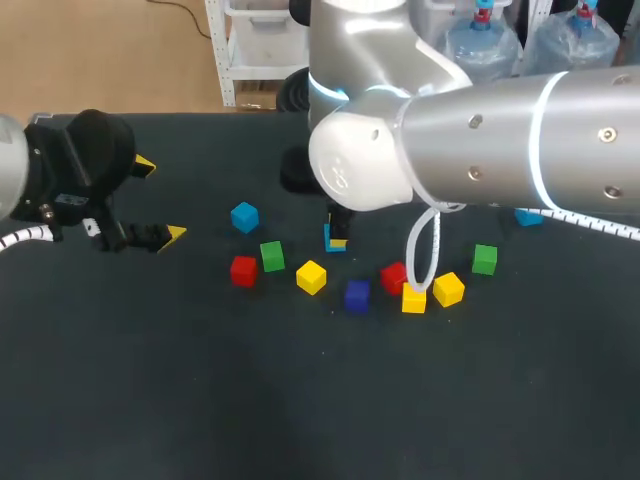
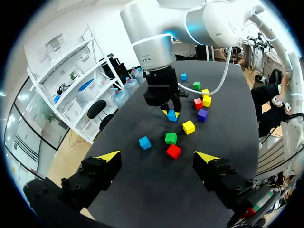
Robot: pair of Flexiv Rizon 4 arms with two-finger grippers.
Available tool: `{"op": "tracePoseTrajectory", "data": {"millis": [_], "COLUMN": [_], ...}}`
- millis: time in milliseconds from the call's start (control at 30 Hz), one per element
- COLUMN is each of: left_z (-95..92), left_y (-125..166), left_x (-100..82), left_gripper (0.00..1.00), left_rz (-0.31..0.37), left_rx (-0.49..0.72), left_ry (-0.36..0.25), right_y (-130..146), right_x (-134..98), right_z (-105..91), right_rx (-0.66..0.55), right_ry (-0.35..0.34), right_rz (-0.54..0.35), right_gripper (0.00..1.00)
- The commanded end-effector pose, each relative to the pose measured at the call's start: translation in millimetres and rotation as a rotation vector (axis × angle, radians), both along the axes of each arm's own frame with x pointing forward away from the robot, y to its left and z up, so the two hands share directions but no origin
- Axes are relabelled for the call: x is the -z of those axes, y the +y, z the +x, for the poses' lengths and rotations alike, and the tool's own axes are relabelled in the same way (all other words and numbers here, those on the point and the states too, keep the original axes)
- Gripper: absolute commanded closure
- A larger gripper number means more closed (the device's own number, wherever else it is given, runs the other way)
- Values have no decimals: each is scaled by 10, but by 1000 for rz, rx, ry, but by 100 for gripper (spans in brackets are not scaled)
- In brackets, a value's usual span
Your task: Place the blue cubes, place green cubes on the blue cubes, place the yellow cubes on the green cubes, then place the red cubes on the yellow cubes, and place purple cube on the red cubes.
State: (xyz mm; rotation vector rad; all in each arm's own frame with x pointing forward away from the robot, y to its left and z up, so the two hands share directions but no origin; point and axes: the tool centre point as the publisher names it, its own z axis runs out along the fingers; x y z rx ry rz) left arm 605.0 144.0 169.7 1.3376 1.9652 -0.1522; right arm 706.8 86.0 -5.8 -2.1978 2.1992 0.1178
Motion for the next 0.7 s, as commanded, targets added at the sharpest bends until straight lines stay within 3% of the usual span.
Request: {"op": "tracePoseTrajectory", "data": {"millis": [33, 100, 167, 267, 300, 333, 700], "left_z": [5, 5, 5, 5, 5, 5, 5], "left_y": [7, 7, 7, 7, 7, 7, 7], "left_x": [-2, -2, -2, -2, -2, -2, -2], "left_gripper": [0, 0, 0, 0, 0, 0, 0], "left_rz": [0, 0, 0, 0, 0, 0, 0], "left_rx": [2, 2, 2, 2, 2, 2, 2], "left_ry": [1, 1, 1, 1, 1, 1, 1], "right_y": [7, 9, 11, 12, 12, 13, -55], "right_x": [4, 3, 2, 1, 0, -1, -98], "right_z": [-3, -3, -3, -3, -3, -3, 12], "right_rx": [2, 4, 7, 10, 12, 13, -6], "right_ry": [-2, -2, -2, -3, -3, -3, 0], "right_rz": [1, 1, 2, 1, 1, 1, 15], "right_gripper": [100, 100, 69, 51, 13, 0, 0]}}
